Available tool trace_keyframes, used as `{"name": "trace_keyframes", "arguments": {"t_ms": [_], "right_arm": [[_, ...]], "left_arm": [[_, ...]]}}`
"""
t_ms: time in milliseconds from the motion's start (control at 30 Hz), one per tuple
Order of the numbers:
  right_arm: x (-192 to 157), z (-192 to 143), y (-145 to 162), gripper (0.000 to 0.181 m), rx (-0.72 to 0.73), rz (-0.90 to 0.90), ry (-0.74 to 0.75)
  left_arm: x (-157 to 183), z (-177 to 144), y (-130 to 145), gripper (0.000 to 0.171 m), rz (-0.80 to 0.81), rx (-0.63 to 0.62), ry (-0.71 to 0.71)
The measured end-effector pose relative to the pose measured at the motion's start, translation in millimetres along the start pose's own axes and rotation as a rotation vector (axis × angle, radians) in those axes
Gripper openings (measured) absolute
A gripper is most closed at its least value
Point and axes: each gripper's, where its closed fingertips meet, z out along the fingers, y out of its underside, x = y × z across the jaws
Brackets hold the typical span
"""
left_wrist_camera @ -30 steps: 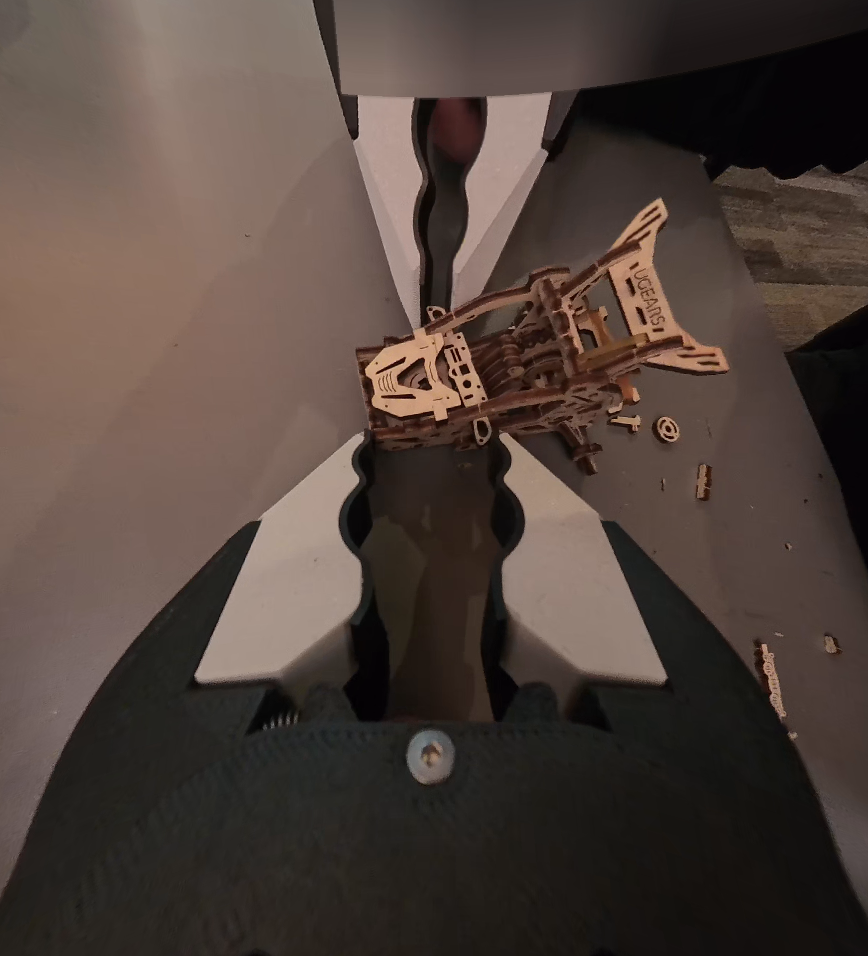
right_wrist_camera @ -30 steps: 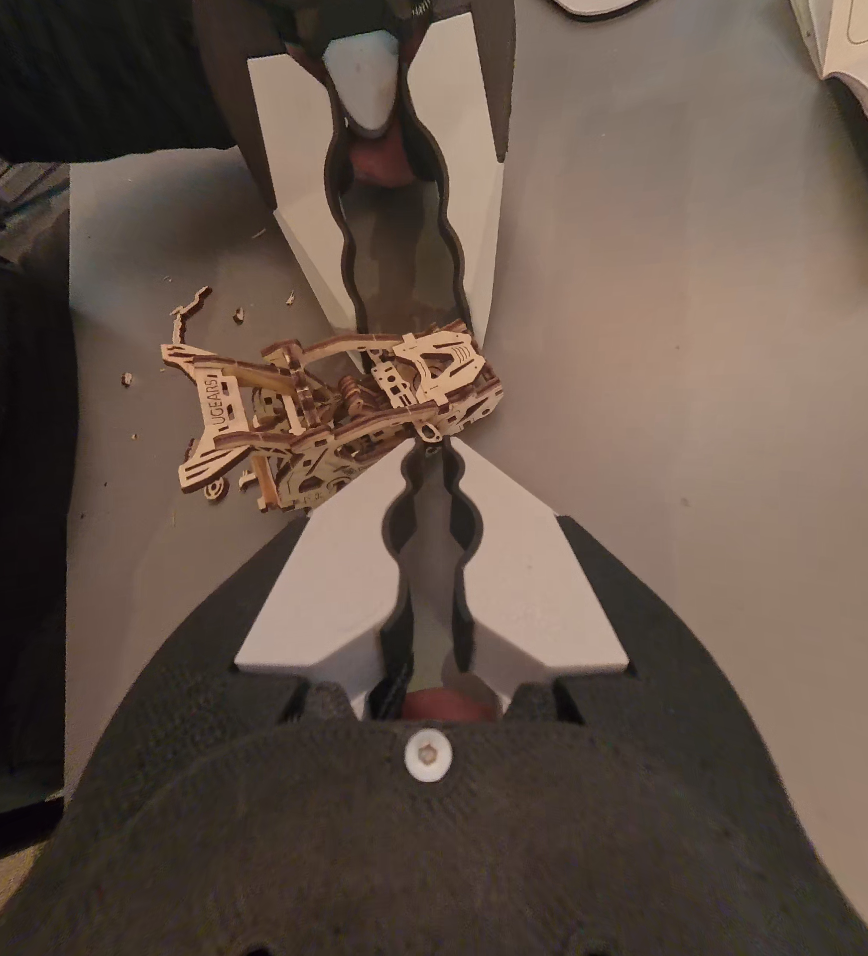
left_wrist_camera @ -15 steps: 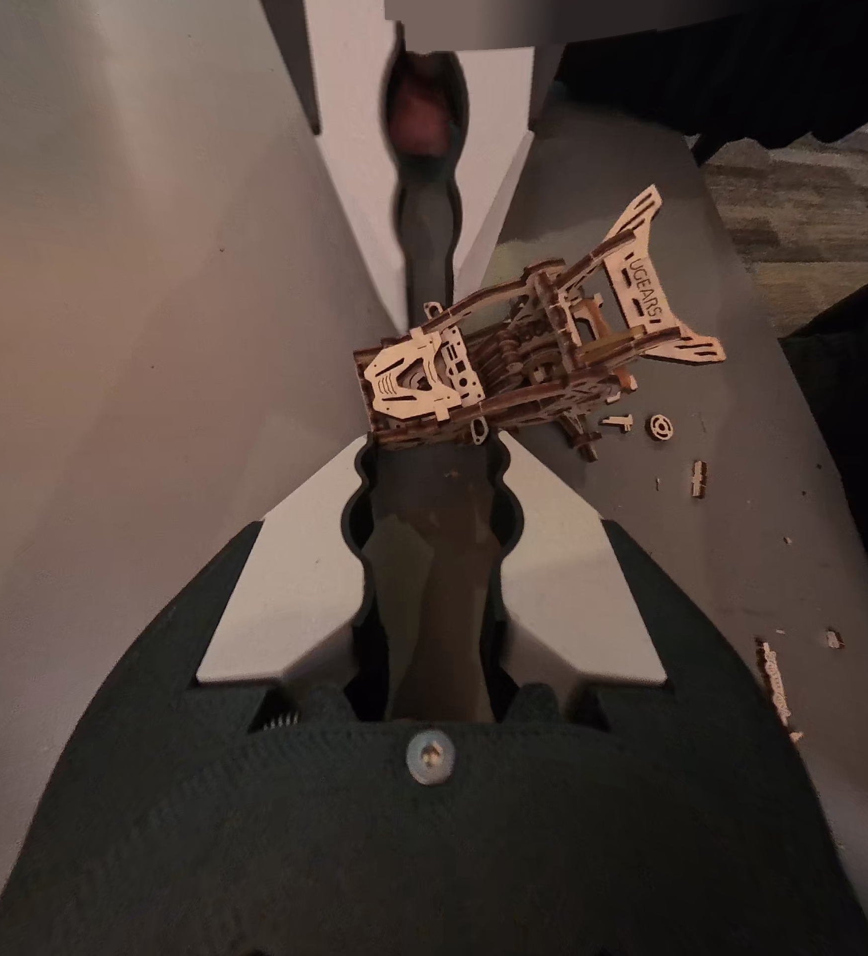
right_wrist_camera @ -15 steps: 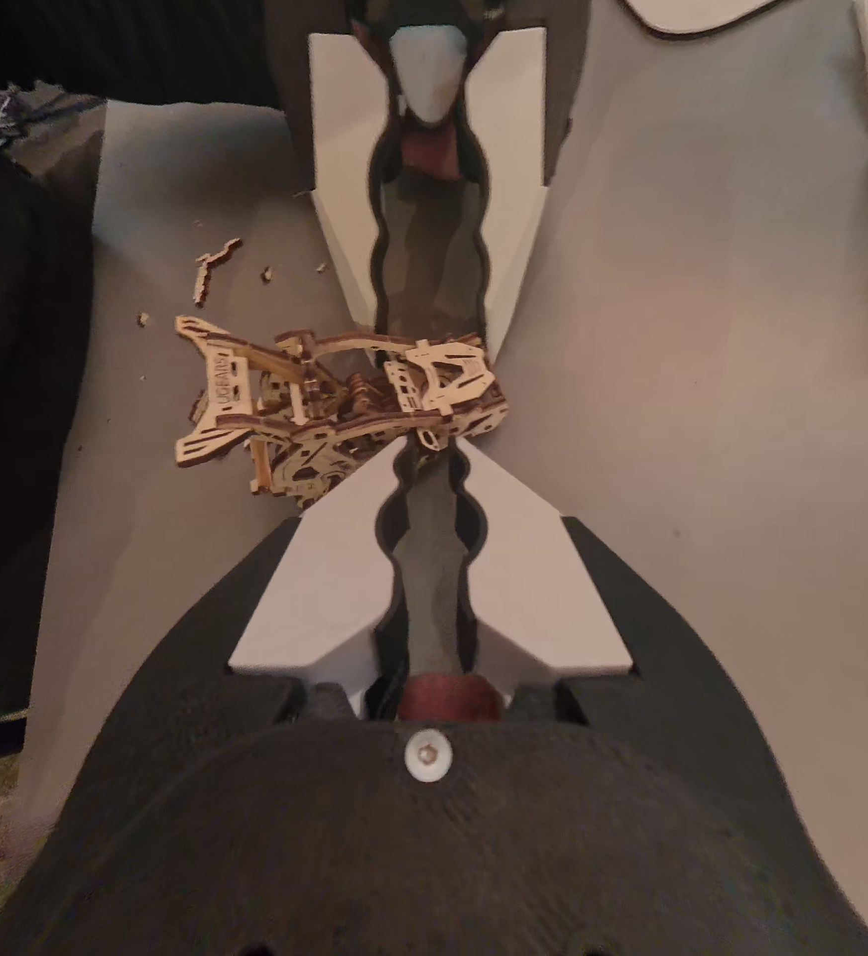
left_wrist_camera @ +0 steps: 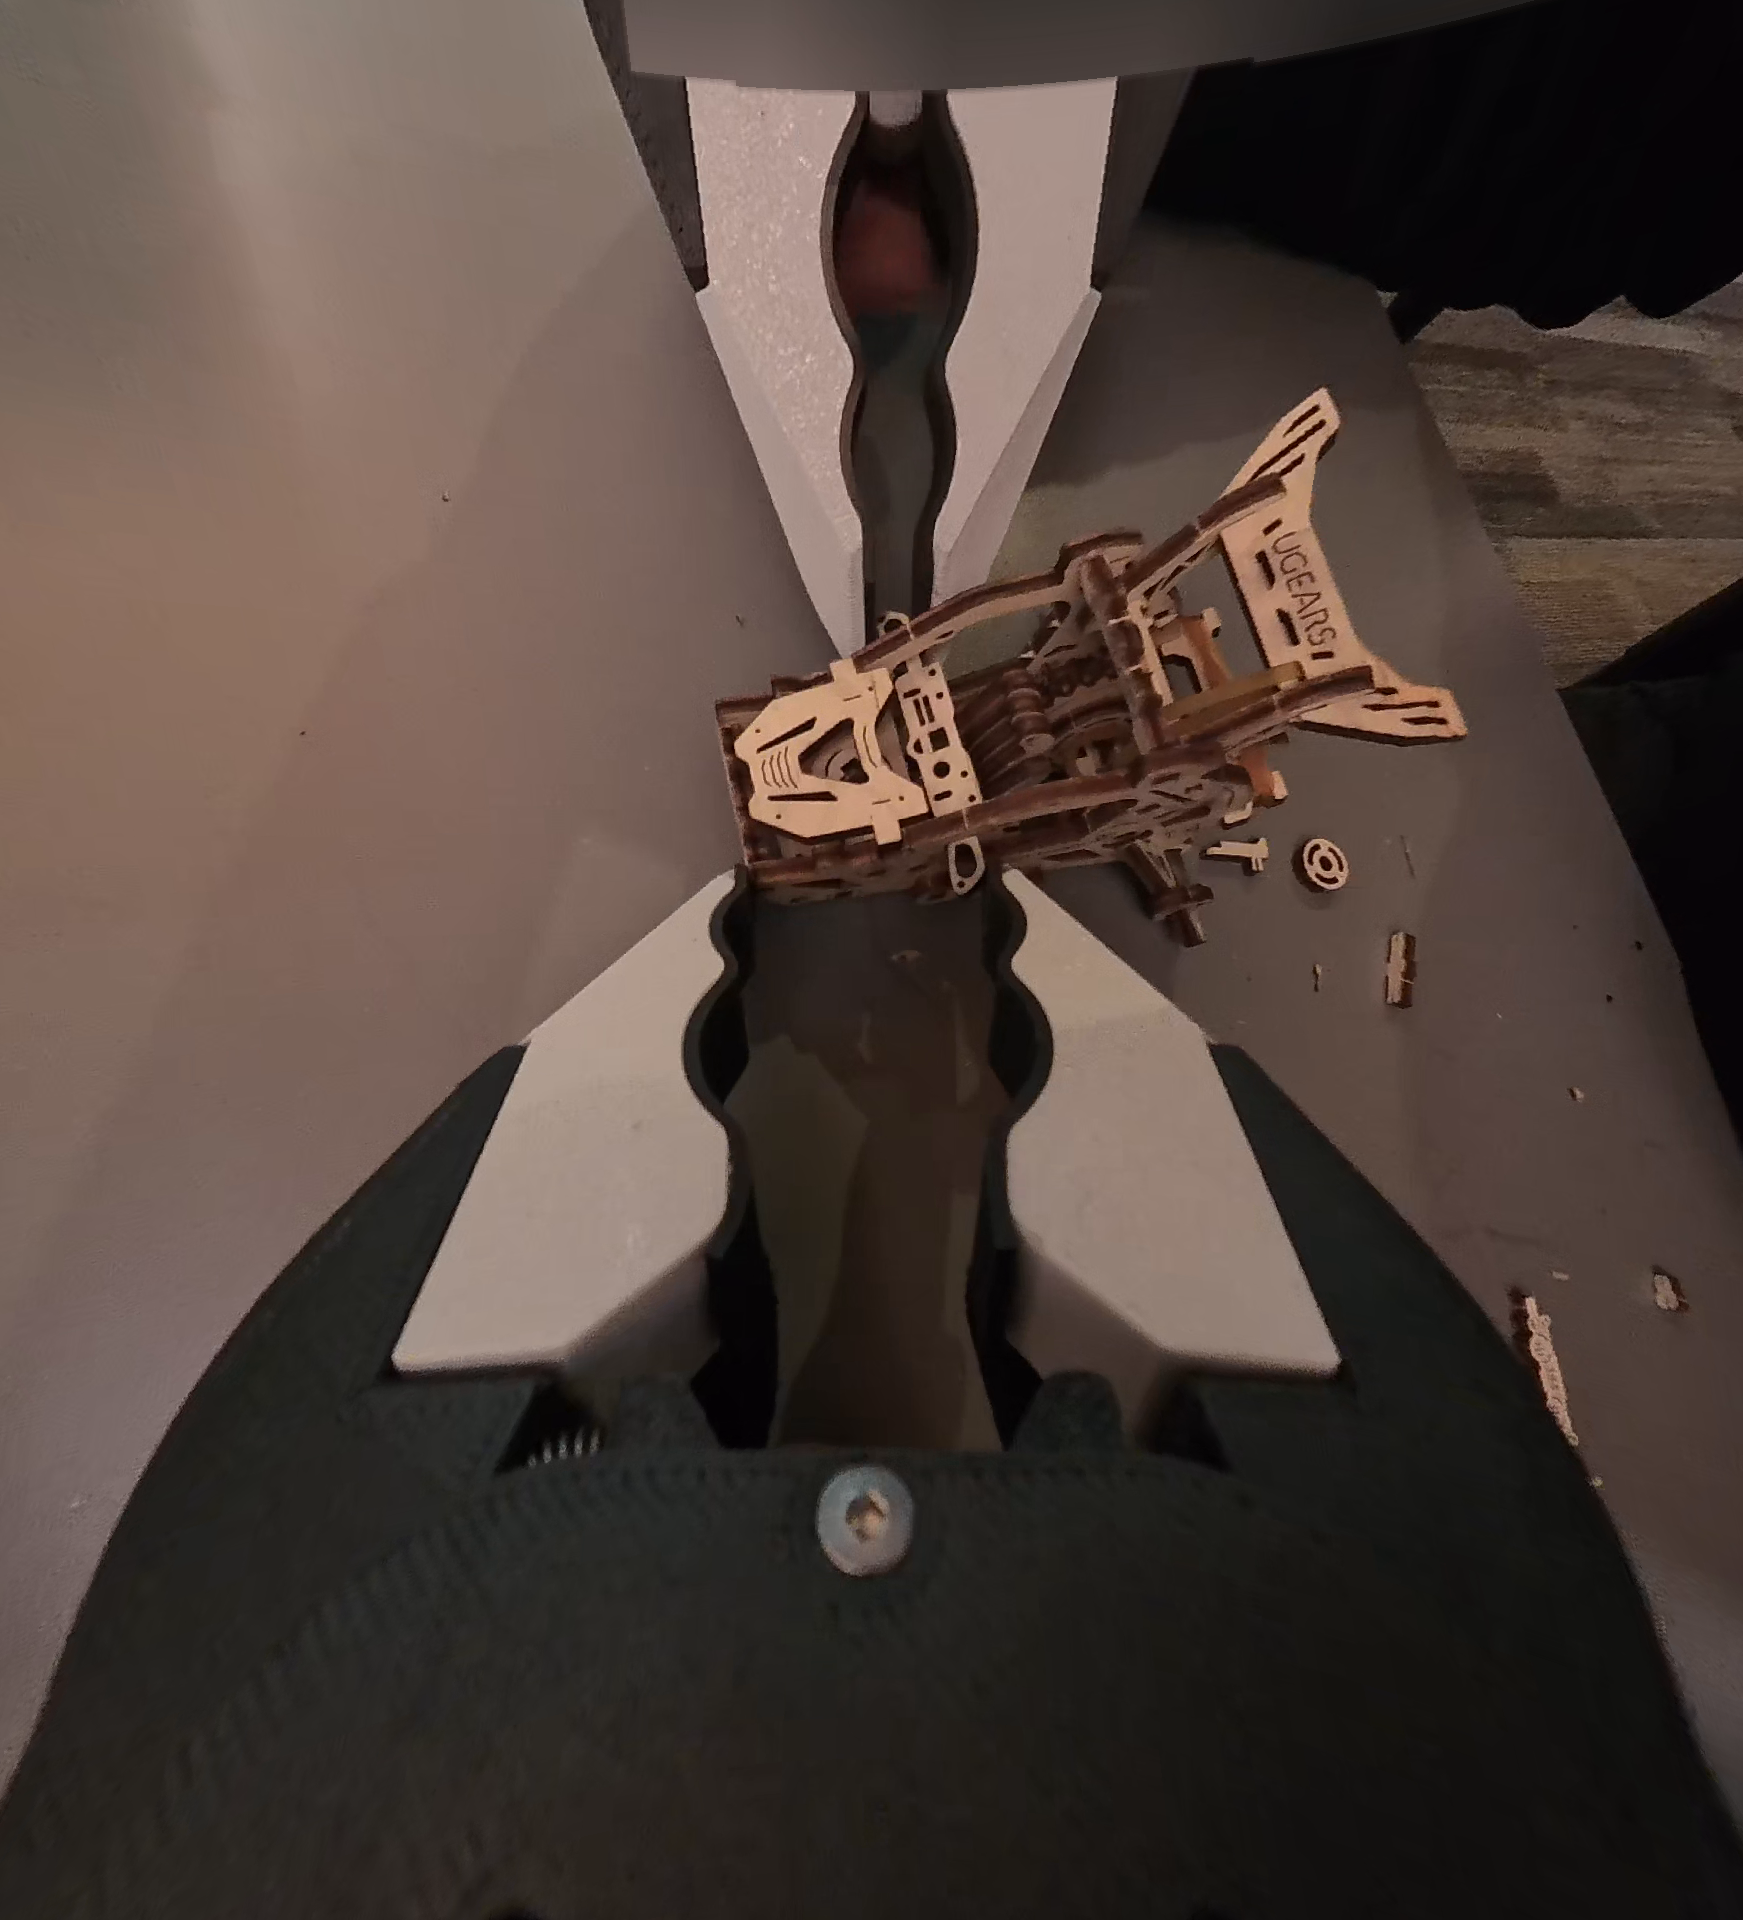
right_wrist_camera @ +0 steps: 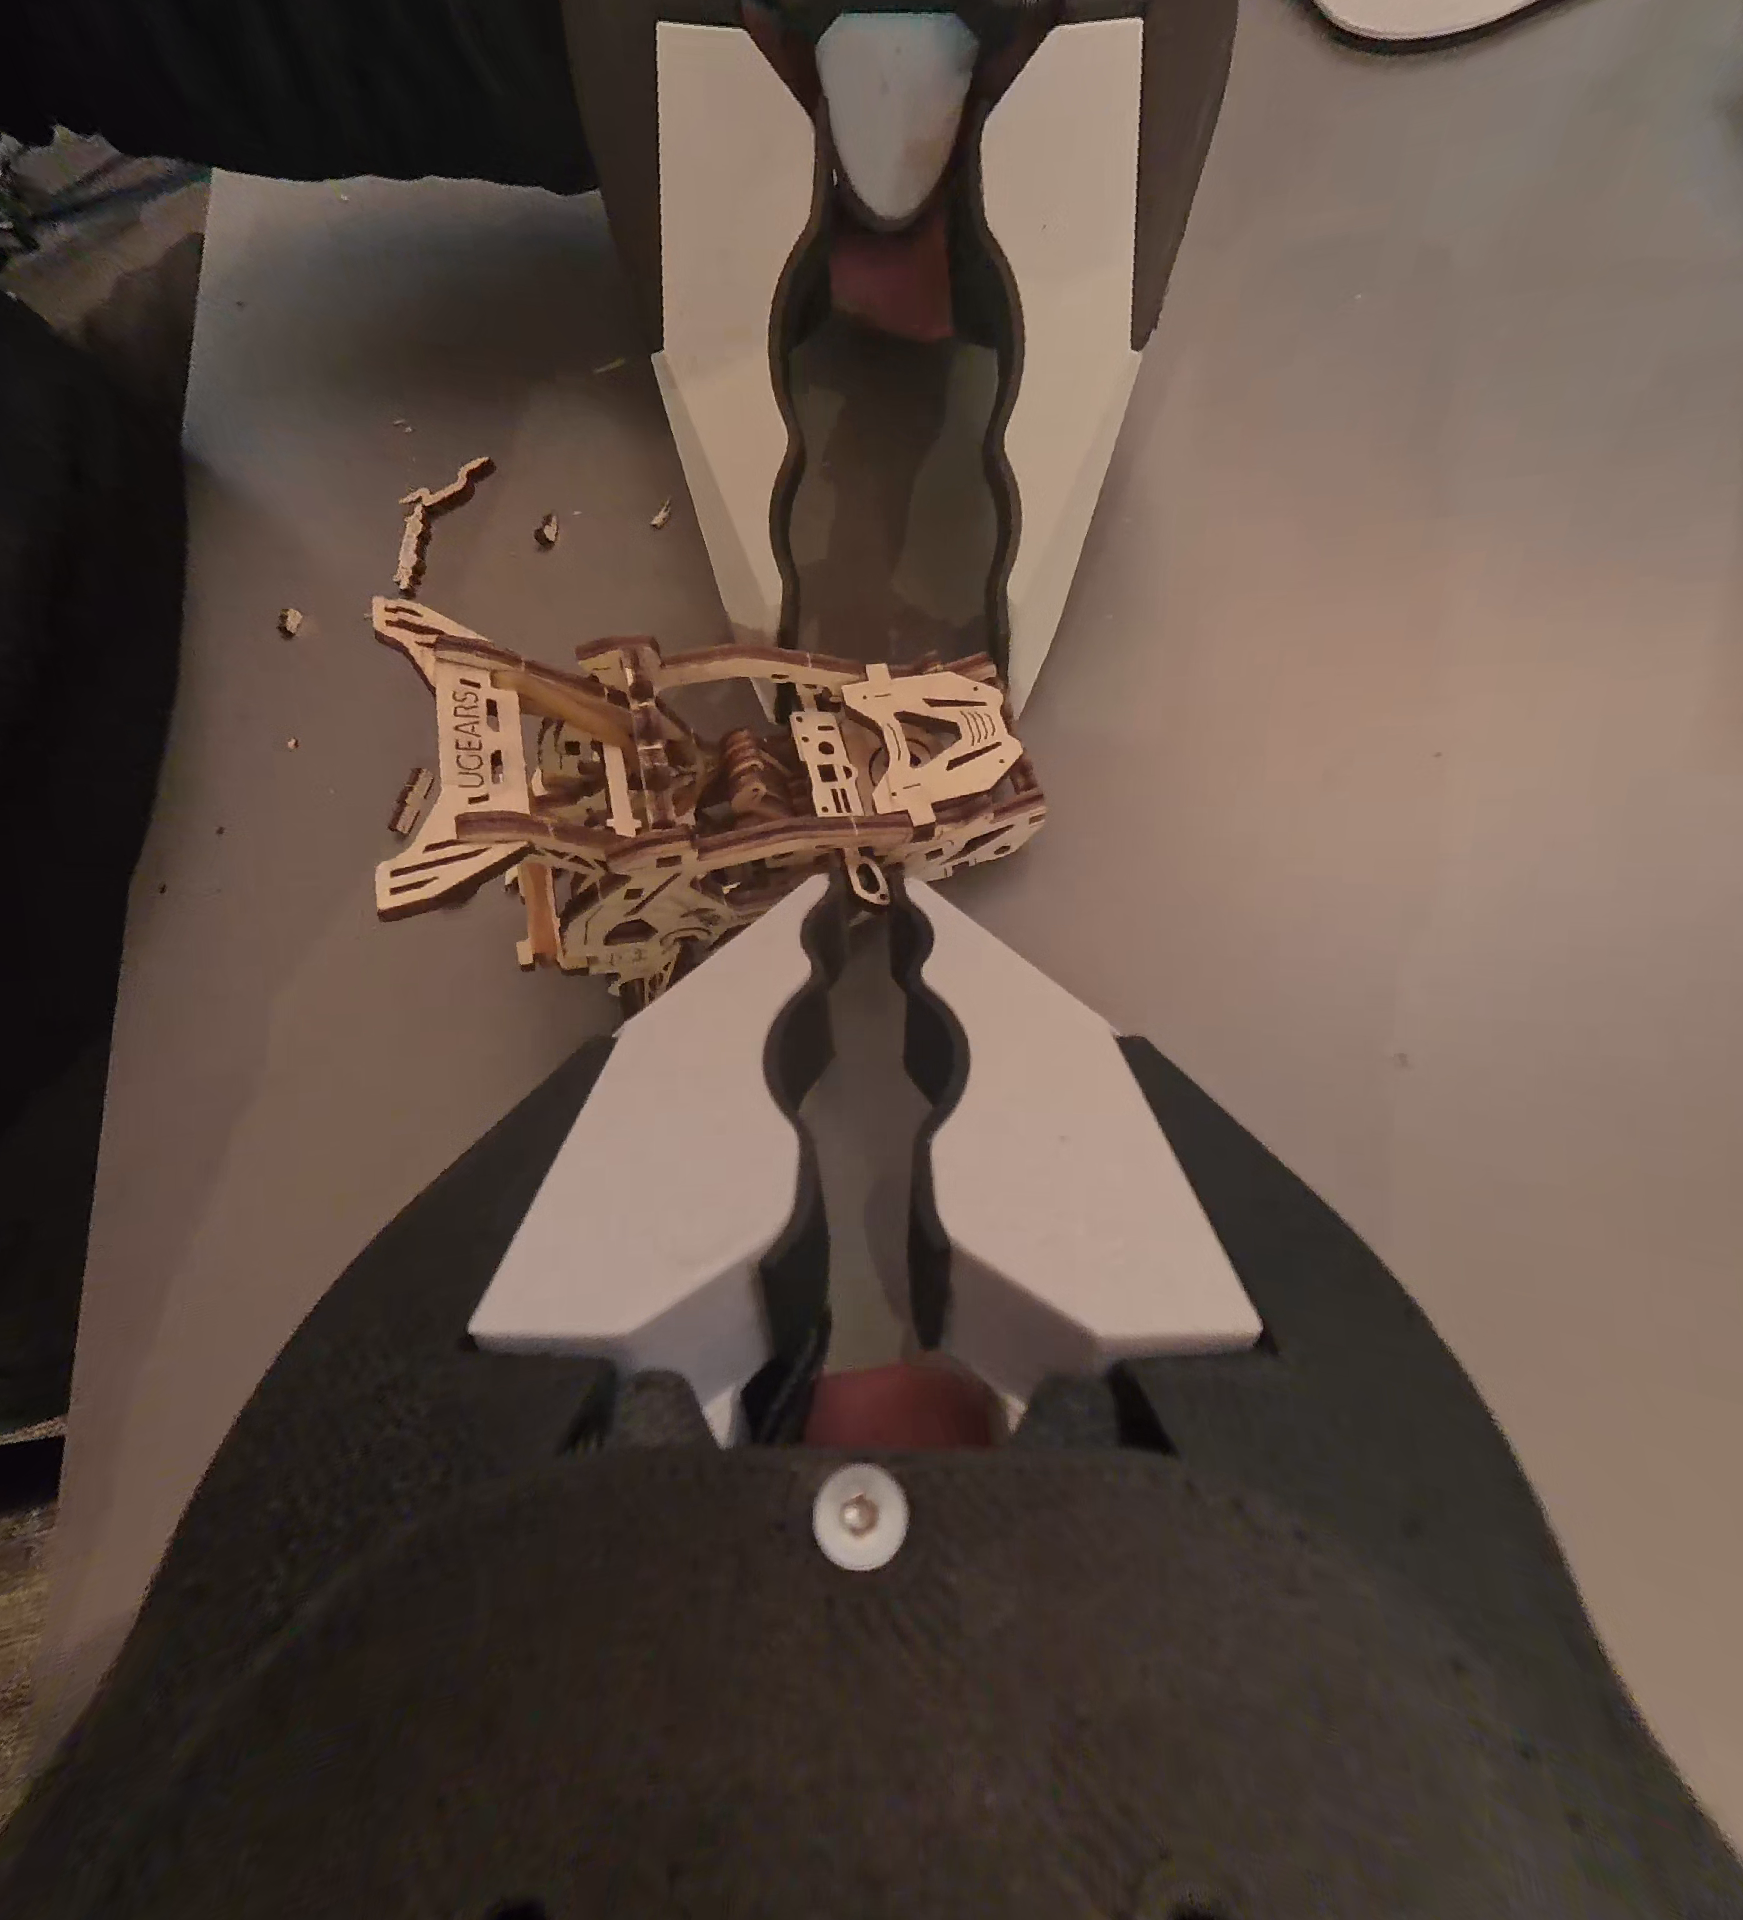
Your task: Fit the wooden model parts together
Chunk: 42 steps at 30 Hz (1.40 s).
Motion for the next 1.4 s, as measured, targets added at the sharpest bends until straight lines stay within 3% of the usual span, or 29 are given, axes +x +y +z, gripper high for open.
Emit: {"name": "trace_keyframes", "arguments": {"t_ms": [1400], "right_arm": [[9.2,-0.8,-2.8,0.005,0.061,0.163,0.107]], "left_arm": [[-4.8,-1.5,1.0,0.041,0.014,0.004,-0.073]]}}
